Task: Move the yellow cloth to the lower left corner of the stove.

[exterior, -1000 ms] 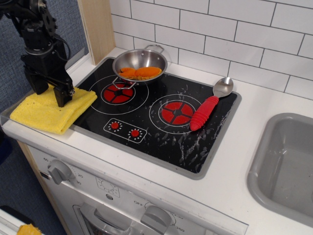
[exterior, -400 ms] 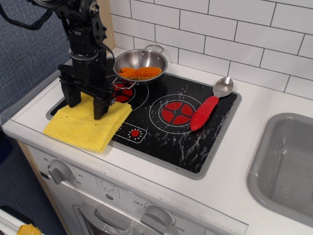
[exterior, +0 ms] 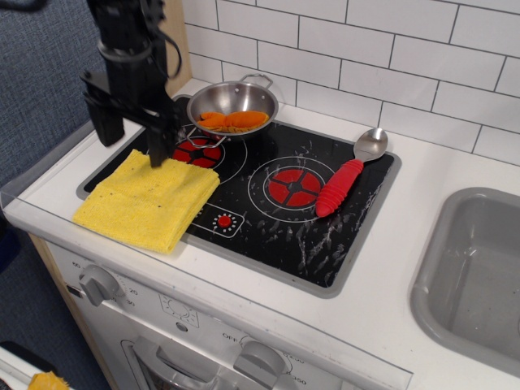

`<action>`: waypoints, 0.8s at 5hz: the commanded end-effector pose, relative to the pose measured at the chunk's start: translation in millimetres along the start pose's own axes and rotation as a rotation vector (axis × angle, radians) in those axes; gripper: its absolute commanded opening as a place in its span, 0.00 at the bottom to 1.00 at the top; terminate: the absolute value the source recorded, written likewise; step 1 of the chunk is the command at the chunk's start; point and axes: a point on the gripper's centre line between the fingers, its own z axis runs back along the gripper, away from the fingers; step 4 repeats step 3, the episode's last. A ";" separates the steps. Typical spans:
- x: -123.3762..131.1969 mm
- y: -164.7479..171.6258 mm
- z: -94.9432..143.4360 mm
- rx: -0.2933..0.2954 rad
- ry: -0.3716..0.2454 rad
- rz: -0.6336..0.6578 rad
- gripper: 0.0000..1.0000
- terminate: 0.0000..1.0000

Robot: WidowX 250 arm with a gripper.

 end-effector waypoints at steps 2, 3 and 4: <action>0.8 10.3 19.8 -0.007 -0.042 0.013 1.00 0.00; 0.8 10.3 19.8 -0.007 -0.042 0.013 1.00 1.00; 0.8 10.3 19.8 -0.007 -0.042 0.013 1.00 1.00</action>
